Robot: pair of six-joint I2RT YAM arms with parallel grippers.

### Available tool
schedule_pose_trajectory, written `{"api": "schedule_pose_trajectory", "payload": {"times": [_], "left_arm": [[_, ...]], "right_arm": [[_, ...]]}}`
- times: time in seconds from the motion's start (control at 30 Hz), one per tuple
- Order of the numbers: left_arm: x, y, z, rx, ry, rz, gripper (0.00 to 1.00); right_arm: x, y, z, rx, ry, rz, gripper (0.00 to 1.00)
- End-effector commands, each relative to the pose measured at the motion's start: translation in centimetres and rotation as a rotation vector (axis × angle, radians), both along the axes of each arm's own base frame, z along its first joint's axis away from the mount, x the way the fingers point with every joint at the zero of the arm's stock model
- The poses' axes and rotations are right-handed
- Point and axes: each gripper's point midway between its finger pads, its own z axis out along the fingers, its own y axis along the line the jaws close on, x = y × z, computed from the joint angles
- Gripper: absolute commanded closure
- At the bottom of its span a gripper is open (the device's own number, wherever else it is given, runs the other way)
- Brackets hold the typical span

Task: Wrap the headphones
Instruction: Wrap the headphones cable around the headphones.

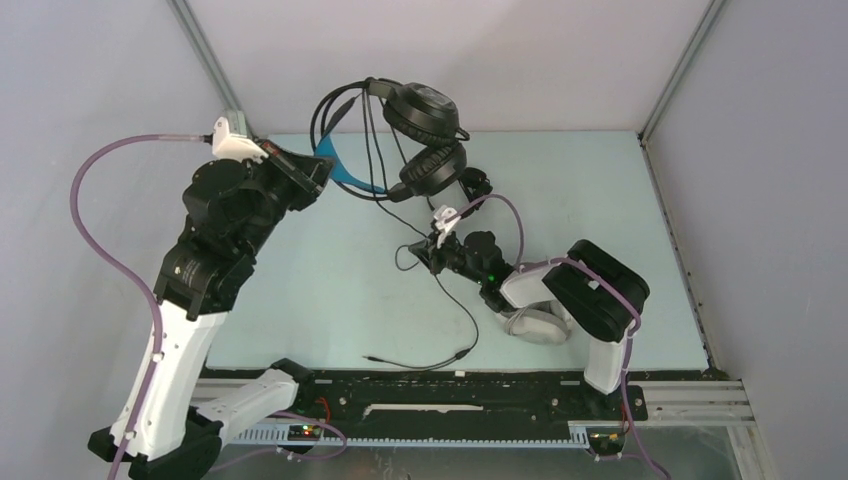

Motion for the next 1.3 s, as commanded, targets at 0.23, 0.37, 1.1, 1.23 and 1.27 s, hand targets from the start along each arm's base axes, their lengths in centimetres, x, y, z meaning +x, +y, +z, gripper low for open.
{"api": "schedule_pose_trajectory", "payload": {"times": [0.23,0.37,1.1,1.23,1.27], "left_arm": [[-2.0,2.6,6.5,-0.024,-0.183,0.042,1.0],[-2.0,2.5,7.1,-0.041,-0.197,0.031,1.0],[-4.7,-6.6,-4.5,0.383,-0.147,-0.777,1.0],[-3.2,-5.4,-8.4,0.52,-0.091,-0.748,1.0],[-2.9,-5.1,-9.3,0.557,-0.086,-0.747,1.0]], "right_arm": [[2.7,-4.4,0.3,0.1,0.102,-0.107,1.0],[2.6,-4.3,0.2,0.112,0.122,-0.107,1.0],[3.2,-8.8,8.3,0.096,0.201,0.015,1.0],[1.9,-9.9,9.7,0.045,0.276,0.056,1.0],[1.7,-10.3,10.0,0.036,0.291,0.054,1.0]]}}
